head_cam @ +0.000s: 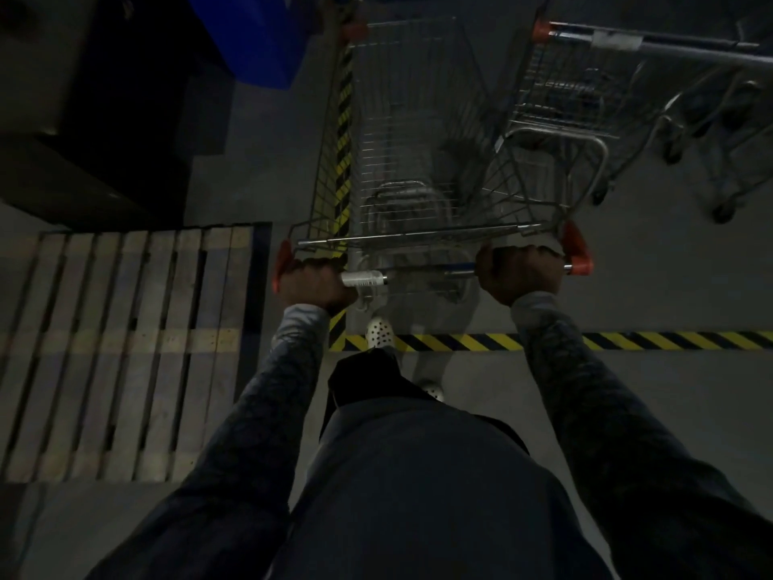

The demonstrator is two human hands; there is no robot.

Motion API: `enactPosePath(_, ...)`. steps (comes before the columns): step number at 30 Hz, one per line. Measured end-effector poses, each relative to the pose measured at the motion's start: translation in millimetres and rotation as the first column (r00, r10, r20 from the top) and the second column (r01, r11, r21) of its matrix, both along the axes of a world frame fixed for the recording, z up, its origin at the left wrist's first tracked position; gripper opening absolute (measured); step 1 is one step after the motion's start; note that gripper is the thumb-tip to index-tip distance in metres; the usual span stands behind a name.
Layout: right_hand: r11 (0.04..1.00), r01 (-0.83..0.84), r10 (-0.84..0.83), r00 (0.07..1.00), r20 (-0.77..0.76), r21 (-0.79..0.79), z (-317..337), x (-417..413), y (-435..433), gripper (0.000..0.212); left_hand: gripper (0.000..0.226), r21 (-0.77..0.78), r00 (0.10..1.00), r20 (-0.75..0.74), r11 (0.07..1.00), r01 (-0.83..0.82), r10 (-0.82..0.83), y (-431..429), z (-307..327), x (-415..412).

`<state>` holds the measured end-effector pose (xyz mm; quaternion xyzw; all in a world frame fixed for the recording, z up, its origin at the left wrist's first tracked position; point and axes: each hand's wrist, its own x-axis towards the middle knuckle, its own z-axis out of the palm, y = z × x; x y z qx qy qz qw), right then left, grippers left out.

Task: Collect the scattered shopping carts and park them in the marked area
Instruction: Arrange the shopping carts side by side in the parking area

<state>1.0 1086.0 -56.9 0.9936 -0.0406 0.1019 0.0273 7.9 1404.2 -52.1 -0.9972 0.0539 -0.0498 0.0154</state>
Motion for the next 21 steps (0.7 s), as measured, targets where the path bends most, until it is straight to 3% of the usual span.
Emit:
enactPosePath(5,1.0,-0.016,0.017,0.986,-0.164,0.008,4,27,5,0.063,0.046,-0.023,0.998,0.017,0.998,0.053,-0.053,4,7,28)
enactPosePath(9,0.995,-0.104,0.105,0.987,-0.119,0.011,4,59,11,0.041,0.05,-0.049,0.995,0.082,0.997,0.06,-0.056,5,15,57)
enactPosePath(12,0.987,-0.136,0.121,0.979,-0.164,-0.082,1,90,18,0.052,0.058,0.012,1.0,0.02,1.0,0.005,-0.005,8,15,89)
enactPosePath(16,0.998,-0.062,0.063,0.994,-0.091,0.009,7,133,22,0.048,0.047,0.103,0.995,-0.09,0.994,-0.038,0.048,12,7,138)
enactPosePath(19,0.993,-0.114,0.114,0.992,-0.048,0.004,5,173,24,0.048,0.058,0.088,0.995,-0.085,0.995,-0.05,0.058,13,9,181)
enactPosePath(21,0.989,-0.145,0.139,0.98,-0.141,-0.036,0,205,27,0.063,0.048,0.126,0.992,-0.118,0.992,-0.032,0.047,17,9,217)
